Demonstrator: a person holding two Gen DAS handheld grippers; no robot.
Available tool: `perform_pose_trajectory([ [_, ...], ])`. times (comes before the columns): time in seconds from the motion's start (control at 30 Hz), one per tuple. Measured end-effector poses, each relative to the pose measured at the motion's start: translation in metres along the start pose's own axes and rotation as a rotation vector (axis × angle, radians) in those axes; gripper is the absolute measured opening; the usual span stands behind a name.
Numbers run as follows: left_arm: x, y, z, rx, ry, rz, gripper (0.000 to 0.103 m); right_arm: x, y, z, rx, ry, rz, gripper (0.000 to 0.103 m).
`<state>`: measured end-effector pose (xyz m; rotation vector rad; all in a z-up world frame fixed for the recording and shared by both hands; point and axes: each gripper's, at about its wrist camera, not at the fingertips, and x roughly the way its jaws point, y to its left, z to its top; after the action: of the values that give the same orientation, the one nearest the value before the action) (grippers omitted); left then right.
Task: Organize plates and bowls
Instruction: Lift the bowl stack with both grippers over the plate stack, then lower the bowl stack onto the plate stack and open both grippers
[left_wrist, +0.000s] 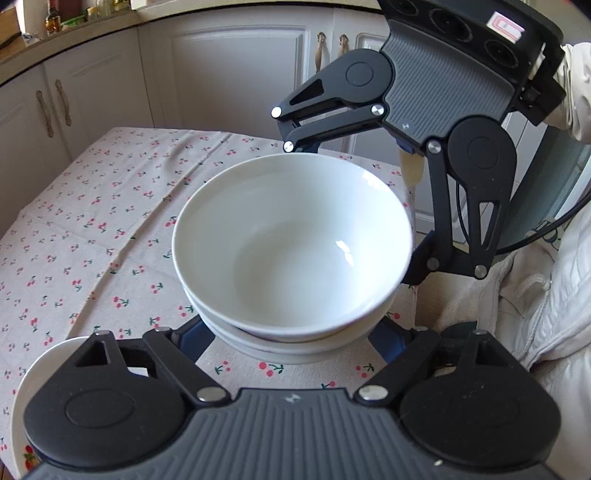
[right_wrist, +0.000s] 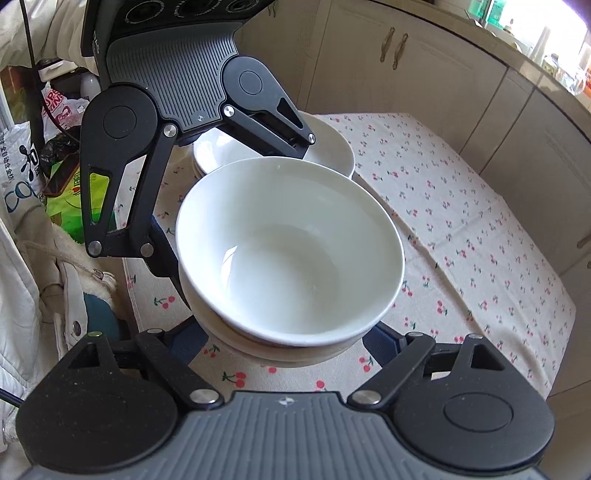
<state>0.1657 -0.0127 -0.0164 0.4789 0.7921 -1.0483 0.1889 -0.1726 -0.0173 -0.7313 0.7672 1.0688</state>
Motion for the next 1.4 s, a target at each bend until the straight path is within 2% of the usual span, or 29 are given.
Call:
perform_pose_trajectory([
  [0.37, -0.041, 0.013, -0.016, -0.038, -0.037, 0.11, 0.088, 0.007, 0.004, 0.048, -0.101, -0.035, 0.003, 0.092],
  [0.7, -0.069, 0.037, -0.039, -0.093, -0.037, 0.196, 0.088, 0.038, -0.001, 0.093, -0.179, -0.065, 0.039, 0.092],
  [1.1, -0.077, 0.07, -0.071, -0.151, -0.027, 0.233, 0.088, 0.082, -0.01, 0.132, -0.213, -0.044, 0.083, 0.092],
  [1.4, -0.073, 0.085, -0.085, -0.178, -0.009, 0.23, 0.088, 0.109, -0.011, 0.145, -0.214, -0.022, 0.106, 0.092],
])
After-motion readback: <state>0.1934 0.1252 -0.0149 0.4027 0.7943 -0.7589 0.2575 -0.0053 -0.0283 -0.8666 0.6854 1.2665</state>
